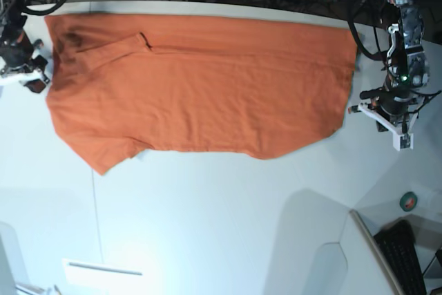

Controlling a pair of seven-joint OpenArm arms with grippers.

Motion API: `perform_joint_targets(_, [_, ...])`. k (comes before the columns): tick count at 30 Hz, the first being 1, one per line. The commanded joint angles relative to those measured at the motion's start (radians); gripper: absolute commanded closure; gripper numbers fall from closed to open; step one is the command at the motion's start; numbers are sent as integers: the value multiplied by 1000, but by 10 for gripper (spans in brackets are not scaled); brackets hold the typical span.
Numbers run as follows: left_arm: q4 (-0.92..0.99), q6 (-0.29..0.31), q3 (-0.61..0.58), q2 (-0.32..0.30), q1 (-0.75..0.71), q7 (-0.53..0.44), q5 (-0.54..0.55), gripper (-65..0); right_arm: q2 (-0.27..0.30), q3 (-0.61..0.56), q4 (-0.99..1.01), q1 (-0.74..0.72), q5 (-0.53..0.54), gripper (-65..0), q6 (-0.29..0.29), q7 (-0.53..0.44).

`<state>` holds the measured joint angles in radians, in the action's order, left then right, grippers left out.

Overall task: Layout the t-shirt on the table in an organized manner, then fold the t-shirt properly
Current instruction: 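Release the shirt and raise both grippers, then lower both grippers onto the shirt body and grasp the fabric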

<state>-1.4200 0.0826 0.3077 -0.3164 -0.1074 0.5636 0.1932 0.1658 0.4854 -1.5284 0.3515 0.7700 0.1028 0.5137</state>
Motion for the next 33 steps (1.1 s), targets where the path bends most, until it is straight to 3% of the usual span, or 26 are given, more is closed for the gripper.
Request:
perform_joint_targets(1, [-3,6,-23,-10,44,-10,5,0,13,-15,-14,-13,10,0,13,-20])
perform_joint_targets(6, [17,6,-172,-10,156,98,5,0,13,-89,-21,-33,10,0,13,-20])
perform_joint_targets(10, [14,6,-252,-8,222,197,5,-263,13,-107,-17,-33,10,0,13,-20])
perform_joint_targets(16, [26,15,-315,-5,280,246,7,-344,13,-107,-14,-33,10,0,13,-20])
perform_joint_targets(19, [77,127,-322,-5,326,319,7,-425,13,-107,-14,-33,10,0,13,-20])
perform_joint_targets(21, [130,225,-315,-5,354,341,7,-528,13,-107,-14,-33,10,0,13,-20])
perform_joint_targets(24, [198,286,-324,-8,377,330,5,-622,13,-107,-14,-33,10,0,13,-20])
perform_joint_targets(33, [425,395,-379,-3,472,330,5,-622,13,-107,-14,-33,10,0,13,-20])
